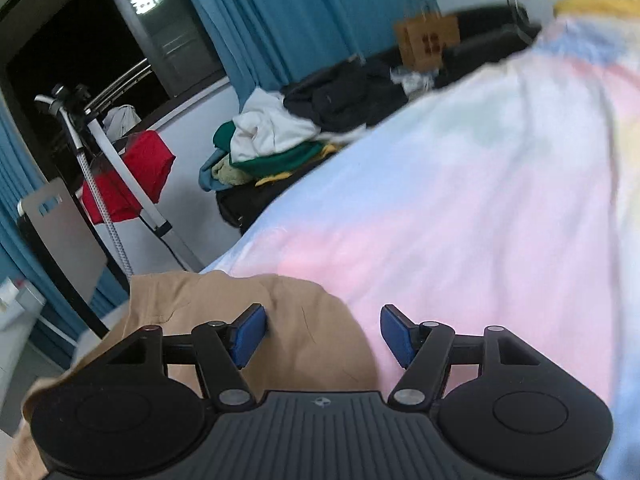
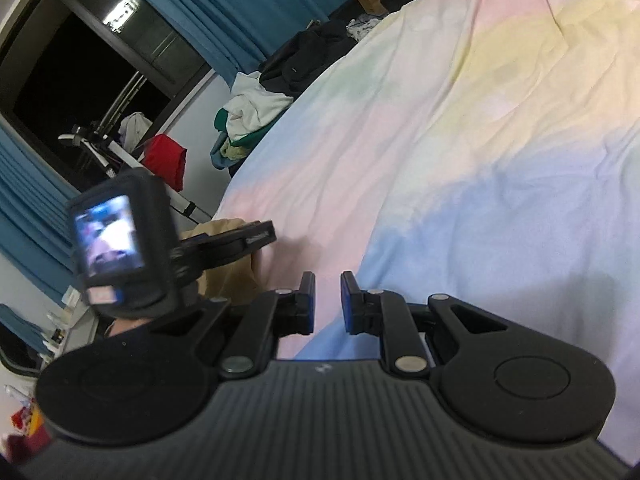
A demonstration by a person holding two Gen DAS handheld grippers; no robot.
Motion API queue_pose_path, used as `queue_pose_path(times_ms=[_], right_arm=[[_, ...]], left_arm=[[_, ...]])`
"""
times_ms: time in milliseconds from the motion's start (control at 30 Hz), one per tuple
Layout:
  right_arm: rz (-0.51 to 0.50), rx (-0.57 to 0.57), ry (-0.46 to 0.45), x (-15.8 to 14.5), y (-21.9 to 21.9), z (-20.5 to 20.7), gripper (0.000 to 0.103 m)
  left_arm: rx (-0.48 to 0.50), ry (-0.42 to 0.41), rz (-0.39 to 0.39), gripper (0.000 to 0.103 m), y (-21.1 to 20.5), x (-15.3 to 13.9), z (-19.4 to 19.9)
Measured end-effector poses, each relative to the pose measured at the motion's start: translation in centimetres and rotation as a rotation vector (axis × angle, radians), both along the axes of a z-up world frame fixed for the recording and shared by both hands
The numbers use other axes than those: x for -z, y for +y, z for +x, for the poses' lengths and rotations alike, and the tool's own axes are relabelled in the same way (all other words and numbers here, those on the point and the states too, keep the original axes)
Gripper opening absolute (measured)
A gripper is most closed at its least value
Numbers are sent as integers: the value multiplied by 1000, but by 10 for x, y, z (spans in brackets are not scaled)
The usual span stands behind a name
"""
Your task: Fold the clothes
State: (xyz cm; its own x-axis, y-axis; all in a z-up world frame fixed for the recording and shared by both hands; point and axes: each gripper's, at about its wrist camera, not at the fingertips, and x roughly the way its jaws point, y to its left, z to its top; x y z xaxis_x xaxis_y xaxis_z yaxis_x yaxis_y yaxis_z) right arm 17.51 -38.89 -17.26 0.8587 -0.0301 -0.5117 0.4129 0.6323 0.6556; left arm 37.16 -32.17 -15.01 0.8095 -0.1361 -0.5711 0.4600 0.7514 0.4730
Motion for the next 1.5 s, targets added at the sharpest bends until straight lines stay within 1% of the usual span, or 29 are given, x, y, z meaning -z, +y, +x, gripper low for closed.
queue_pose_path(times_ms=[67,100,133,167,200,333,400,433,500,567,633,700,767,800,833,867,933,967,1033,1100,1167,1233,1333,1367,1400,1433,1467,1500], right_arm=[[12,0,2,2,0,1,17],[23,-1,3,4,-1,2,17],[31,-3,4,6,-2,2,17],[34,-4,5,6,0,2,17],[35,-5,5,6,0,2,17],[27,-15,3,5,1,2,17],[29,-18,2,5,1,1,17],[31,-19,2,5,1,1,17],[37,-22,-1,5,2,2,17],[45,-31,-7,6,3,3,17],[53,-46,-17,6,5,4,17],[62,-66,-30,6,9,6,17],[72,-94,-40,7,12,8,17],[74,-110,-41,7,14,9,17],[83,-127,-45,8,16,10,17],[92,-145,-48,8,18,11,17],[120,-182,-61,10,21,13,17],[130,-203,-64,10,24,14,17],[151,-245,-73,12,30,18,17],[170,-283,-87,10,35,22,17],[180,-306,-100,8,40,25,18],[186,-324,-104,5,45,30,22],[175,-338,-111,-1,52,44,33],[168,-341,-113,-3,54,50,41],[161,-343,-116,-5,56,56,54],[154,-345,-118,-8,59,62,58],[150,-336,-121,-7,60,73,69],[147,-326,-123,-6,61,85,74]], left_arm=[[-10,27,13,47,2,9,12],[-11,41,-6,39,9,9,15],[-24,54,-34,21,15,7,18],[-45,67,-65,8,23,4,21],[-63,86,-112,8,32,-1,23],[-133,153,-392,7,84,-37,27],[-202,176,-526,7,120,-51,22],[-244,183,-580,7,140,-56,21],[-338,190,-642,7,178,-56,16],[-433,219,-660,7,215,-49,12],[-489,263,-646,8,244,-40,11],[-498,302,-671,13,267,-35,10],[-481,321,-717,30,283,-39,3],[-461,314,-724,35,290,-44,-5],[-437,304,-717,49,295,-50,-16],[-413,295,-701,57,299,-56,-28],[-373,288,-666,59,307,-68,-61],[-354,290,-661,61,312,-74,-81],[-331,301,-683,66,325,-83,-123],[-335,301,-720,69,333,-87,-168],[-327,271,-773,73,344,-86,-197],[-333,254,-786,73,353,-83,-207],[-320,261,-794,73,358,-77,-204],[-315,269,-806,73,359,-73,-202],[-309,270,-809,73,360,-69,-199],[-303,266,-804,73,359,-64,-198],[-296,262,-798,73,359,-59,-196],[-292,262,-801,73,360,-56,-193]])
